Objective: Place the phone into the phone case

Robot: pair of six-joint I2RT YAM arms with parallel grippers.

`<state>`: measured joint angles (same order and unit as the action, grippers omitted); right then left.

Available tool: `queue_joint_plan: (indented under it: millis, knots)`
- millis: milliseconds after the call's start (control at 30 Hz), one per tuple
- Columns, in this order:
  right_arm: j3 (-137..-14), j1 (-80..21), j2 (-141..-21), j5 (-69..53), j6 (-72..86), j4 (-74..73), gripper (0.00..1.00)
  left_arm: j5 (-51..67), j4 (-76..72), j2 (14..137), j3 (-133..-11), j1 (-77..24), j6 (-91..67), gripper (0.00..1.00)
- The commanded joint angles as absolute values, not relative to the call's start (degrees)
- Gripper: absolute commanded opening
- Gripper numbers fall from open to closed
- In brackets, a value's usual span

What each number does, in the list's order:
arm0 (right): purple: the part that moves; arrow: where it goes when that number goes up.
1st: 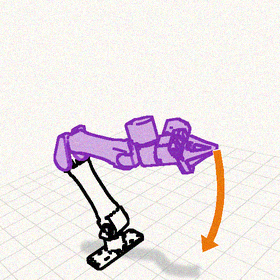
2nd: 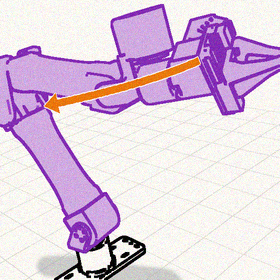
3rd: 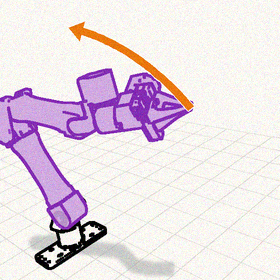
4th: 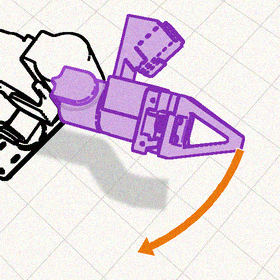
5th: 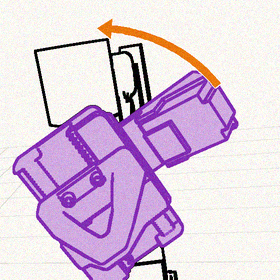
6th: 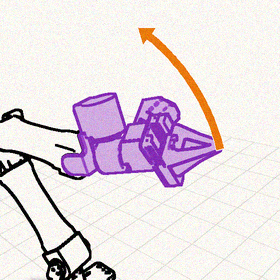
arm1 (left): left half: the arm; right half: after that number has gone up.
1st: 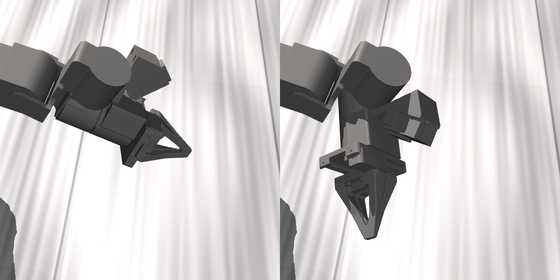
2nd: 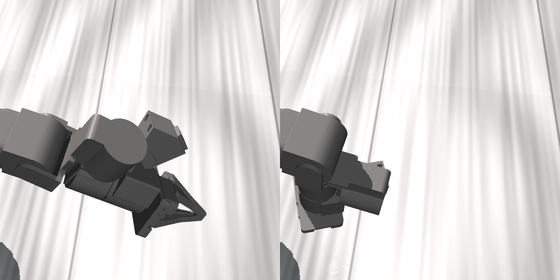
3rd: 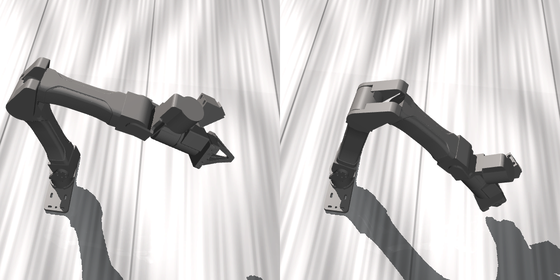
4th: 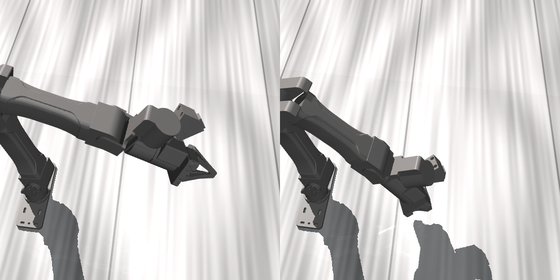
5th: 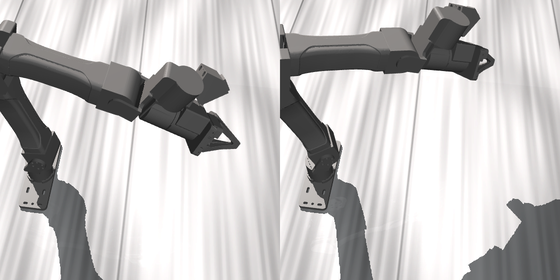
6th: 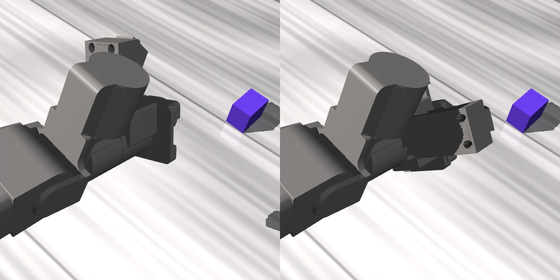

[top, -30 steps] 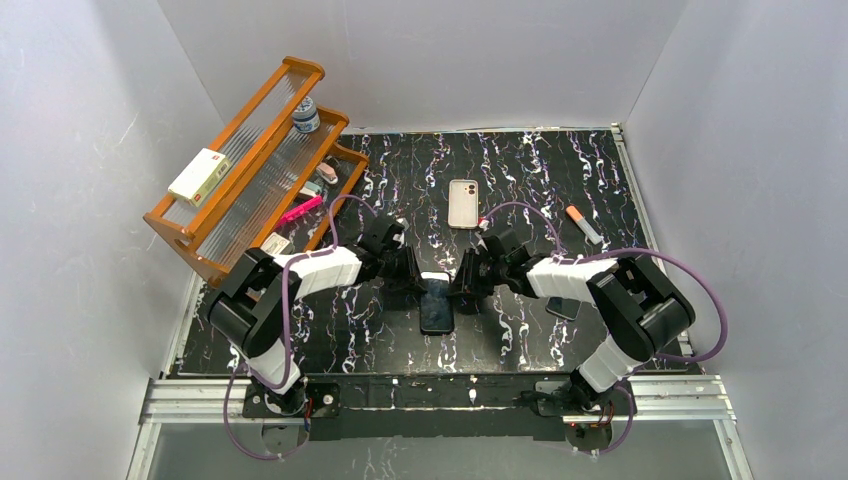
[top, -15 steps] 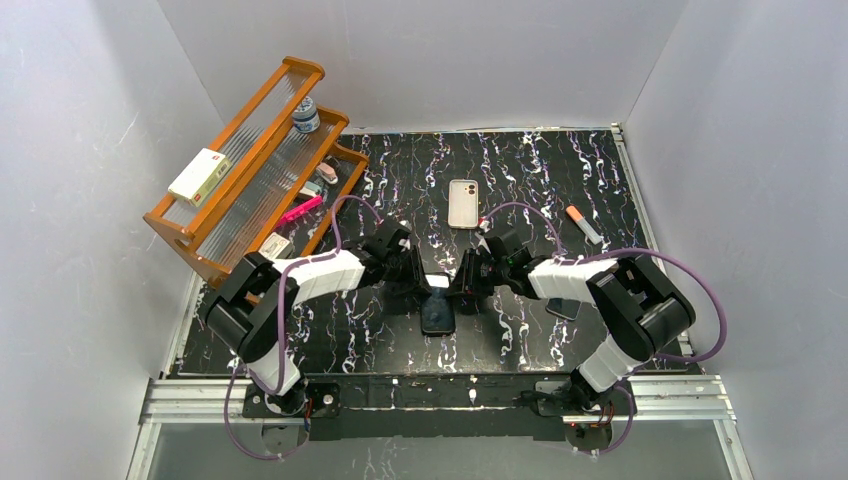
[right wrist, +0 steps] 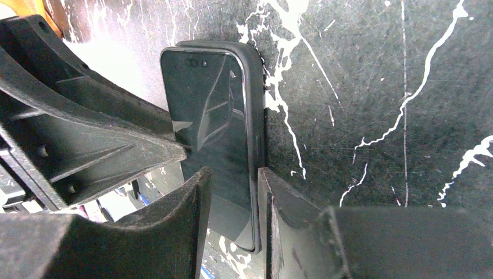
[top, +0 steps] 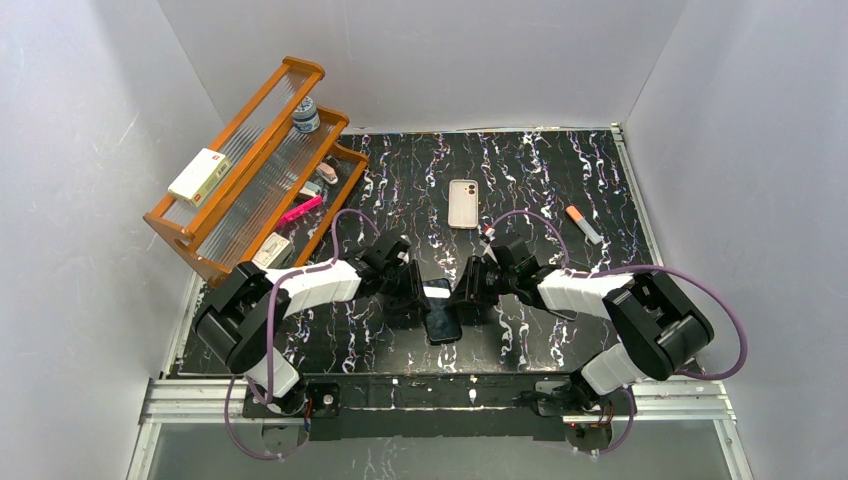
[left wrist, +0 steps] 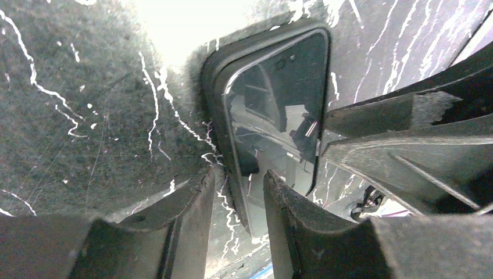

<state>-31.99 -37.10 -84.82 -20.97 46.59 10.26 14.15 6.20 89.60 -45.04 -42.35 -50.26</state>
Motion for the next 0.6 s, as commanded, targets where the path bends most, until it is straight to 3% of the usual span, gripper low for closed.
queue_joint_plan:
  millis: [0, 100, 567]
  knots:
    - [-31.13, -37.44, -83.33, -22.22, 47.49, 9.34, 0.44, 15.26, 6.5, 86.66, -43.66, -42.57, -50.9, 0.34]
    - [-30.45, -37.44, -83.58, -22.56, 48.35, 10.49, 0.44, 15.75, 5.17, 86.4, -42.44, -42.61, -51.34, 0.32]
    - [-28.44, -37.81, -85.86, -28.71, 56.76, 23.84, 0.44, 20.05, -5.47, 86.52, -35.84, -42.78, -56.88, 0.02]
